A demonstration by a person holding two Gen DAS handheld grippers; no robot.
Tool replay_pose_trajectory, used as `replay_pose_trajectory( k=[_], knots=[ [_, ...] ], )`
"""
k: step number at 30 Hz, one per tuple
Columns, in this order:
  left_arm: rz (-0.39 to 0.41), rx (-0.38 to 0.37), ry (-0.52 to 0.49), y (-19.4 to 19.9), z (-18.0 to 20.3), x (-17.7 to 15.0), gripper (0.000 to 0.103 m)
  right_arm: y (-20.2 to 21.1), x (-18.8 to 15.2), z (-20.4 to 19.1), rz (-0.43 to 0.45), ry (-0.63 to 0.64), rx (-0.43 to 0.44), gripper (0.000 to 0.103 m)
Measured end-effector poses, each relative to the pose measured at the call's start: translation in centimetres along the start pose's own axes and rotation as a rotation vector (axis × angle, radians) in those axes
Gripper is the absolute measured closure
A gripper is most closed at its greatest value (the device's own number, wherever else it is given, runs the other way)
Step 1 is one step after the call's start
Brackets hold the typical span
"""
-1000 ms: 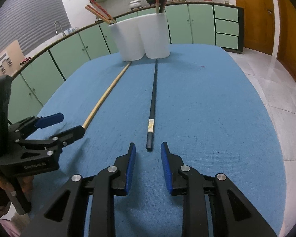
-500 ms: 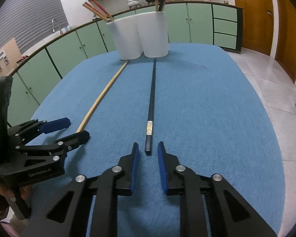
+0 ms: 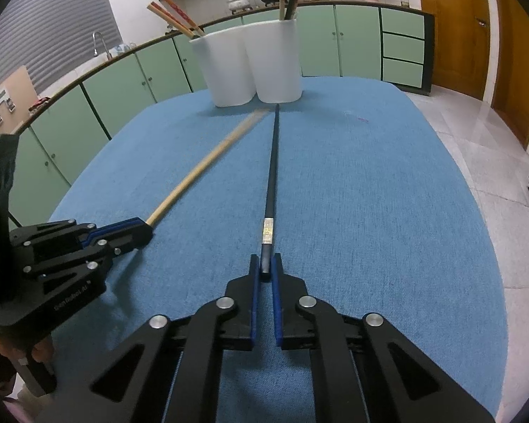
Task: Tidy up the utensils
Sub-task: 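Lower the left gripper onto the plain wooden chopstick and close it, then lift the wooden and black chopsticks and carry them over the white holder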
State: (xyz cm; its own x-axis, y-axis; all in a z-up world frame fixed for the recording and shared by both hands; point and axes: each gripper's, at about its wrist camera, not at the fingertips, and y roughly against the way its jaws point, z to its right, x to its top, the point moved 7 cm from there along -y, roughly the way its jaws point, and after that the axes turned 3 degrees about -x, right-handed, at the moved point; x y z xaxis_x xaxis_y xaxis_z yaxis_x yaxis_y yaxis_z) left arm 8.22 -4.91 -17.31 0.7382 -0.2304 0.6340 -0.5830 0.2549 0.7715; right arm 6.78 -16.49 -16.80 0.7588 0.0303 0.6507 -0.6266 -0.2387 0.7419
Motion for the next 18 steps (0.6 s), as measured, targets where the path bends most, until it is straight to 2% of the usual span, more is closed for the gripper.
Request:
replay_pose_trajectory(
  k=[12, 18],
  knots=[
    [0.059, 0.017, -0.012, 3.0, -0.6, 2.2, 0.097, 2.8, 2.2, 0.2, 0.061, 0.035, -0.020, 0.096],
    [0.146, 0.042, -0.025, 6.3, -1.0, 4.8, 0.097, 6.0, 5.0, 0.8, 0.142, 0.049, -0.029, 0.096]
  ],
)
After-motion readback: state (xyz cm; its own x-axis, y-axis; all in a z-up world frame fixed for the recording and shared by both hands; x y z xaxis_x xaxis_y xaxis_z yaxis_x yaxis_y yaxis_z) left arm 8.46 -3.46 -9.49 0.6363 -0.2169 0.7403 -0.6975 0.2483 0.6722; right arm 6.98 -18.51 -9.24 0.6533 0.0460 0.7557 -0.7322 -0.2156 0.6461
